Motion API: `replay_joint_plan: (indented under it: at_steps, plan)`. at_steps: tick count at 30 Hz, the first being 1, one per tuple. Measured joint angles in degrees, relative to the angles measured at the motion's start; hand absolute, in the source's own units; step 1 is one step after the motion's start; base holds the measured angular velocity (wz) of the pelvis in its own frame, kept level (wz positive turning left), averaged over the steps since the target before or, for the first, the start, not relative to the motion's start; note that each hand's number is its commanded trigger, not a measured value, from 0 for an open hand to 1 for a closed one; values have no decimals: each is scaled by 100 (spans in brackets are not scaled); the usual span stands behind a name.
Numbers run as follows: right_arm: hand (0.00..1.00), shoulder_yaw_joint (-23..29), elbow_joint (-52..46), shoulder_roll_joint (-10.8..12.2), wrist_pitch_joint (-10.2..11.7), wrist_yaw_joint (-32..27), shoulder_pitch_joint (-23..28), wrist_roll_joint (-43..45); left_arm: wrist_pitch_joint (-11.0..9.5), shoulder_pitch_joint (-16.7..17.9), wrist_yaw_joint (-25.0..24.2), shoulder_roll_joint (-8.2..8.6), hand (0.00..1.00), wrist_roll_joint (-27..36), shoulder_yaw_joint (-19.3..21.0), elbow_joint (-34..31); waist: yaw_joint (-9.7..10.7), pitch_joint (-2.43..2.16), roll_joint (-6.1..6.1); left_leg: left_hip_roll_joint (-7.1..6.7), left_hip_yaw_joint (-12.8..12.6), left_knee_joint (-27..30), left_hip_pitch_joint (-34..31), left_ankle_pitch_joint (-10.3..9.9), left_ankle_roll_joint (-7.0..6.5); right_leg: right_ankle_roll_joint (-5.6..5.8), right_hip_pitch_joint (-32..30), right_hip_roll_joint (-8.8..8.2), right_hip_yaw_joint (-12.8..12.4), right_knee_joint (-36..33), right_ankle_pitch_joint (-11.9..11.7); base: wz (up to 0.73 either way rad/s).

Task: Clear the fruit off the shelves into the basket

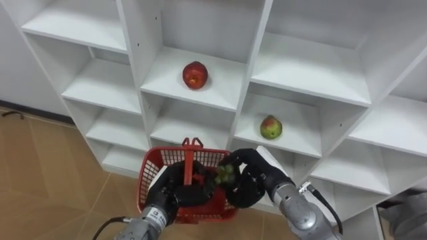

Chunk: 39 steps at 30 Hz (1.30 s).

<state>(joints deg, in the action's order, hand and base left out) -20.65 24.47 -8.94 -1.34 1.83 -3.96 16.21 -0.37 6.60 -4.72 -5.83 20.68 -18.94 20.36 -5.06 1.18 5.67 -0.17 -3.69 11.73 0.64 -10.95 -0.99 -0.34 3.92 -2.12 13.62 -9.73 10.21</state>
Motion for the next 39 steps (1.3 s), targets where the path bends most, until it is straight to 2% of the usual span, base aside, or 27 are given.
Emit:
replay_joint_plan:
  at_steps: [5,12,14,20,31,39]
  plan:
    - [0,-1,-1,-53,-1,-6,-201,1,7,9,-81,-28,100,4,19,7,-6,18,31,3,23,-17,43,0,0,1,35,3,-5,0,0,0]
    - [0,-3,64,-20,-1,-2,-207,5,68,52,-296,-46,100,-12,11,179,-13,43,61,1,73,-19,89,0,2,3,105,4,55,7,2,3]
    - [0,-5,80,-17,-1,-1,-207,-9,150,69,-326,-50,100,-9,-13,233,-11,41,65,-1,69,-14,79,-1,2,3,107,3,52,10,5,0]
    - [0,-45,176,-13,0,-56,-209,-39,169,66,-333,-64,100,-4,-46,242,-12,7,114,-14,55,-10,90,1,-1,6,108,-7,49,12,11,0]
    - [0,-45,163,-13,2,-184,-210,-106,168,65,-329,-64,100,-5,-49,253,-3,9,80,-3,87,-4,100,0,0,4,127,2,70,-7,8,0]
    - [0,26,-994,-27,2,25,-216,-36,170,73,-329,-54,100,-10,70,252,-16,-4,53,4,84,-7,46,-1,2,4,93,9,65,-8,7,0]
